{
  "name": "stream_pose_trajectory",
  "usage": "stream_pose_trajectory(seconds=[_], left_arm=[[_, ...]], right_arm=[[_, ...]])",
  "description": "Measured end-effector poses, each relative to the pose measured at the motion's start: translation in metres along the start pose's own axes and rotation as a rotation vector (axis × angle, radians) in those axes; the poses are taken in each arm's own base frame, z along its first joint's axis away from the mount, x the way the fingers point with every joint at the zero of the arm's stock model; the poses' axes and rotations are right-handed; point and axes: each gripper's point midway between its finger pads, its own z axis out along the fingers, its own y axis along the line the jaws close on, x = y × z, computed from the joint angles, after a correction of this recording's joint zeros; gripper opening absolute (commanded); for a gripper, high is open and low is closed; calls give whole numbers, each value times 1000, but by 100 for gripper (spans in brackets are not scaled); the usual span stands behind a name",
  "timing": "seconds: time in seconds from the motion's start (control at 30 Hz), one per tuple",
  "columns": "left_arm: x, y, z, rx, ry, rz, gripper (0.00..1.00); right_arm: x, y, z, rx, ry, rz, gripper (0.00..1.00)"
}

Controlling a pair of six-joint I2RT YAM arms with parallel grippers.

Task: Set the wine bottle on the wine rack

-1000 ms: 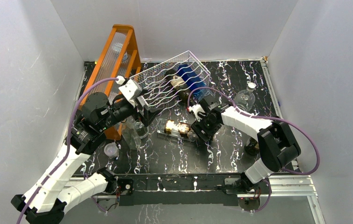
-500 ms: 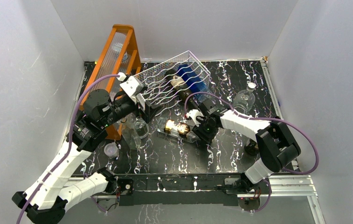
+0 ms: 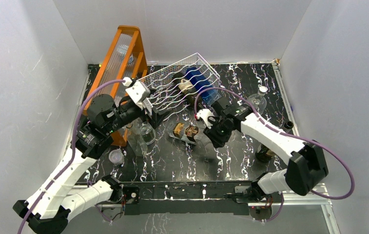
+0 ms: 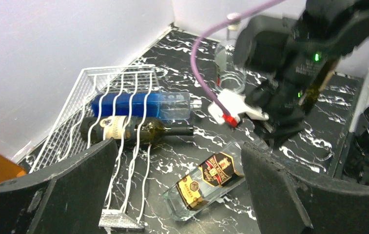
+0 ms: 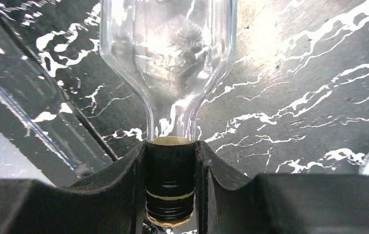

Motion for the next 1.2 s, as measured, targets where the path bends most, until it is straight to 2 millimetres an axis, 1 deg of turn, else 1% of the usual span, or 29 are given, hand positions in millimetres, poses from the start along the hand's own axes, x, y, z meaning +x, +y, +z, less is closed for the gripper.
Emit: stream_pose_trajectory(seconds=[0.1,0.17,0.23,0.3,0.33,0.5,0.63,0.8,1.0,1.2], left_arm=[[10,-11,1,67,-6,32,98],[21,-23,4,137,0,56,98],[37,-37,8,227,16,74,98],[54,-48,11,300,31,79,98],[67,-55,14,343,46,73,98],[110,-69,31,441,114,13,98],[135,-80,46,496,149,-13,98],[166,-103,60,599,183,-49,98],[204,-116,74,691,246,-125,98],[241,-124,86,748,324,-185,98]], right_arm=[[-15,6,-26,5,-68,-18,0],[-21,10,-42,10,-108,-30,0],[-22,14,-53,11,-134,-37,0],[-19,18,-60,11,-142,-40,0],[-17,19,-63,11,-143,-41,0],[-12,26,-73,9,-159,-46,0],[-13,30,-82,7,-184,-57,0],[-17,34,-90,-1,-223,-80,0],[-18,37,-91,-14,-232,-97,0],[-18,38,-91,-19,-236,-108,0]])
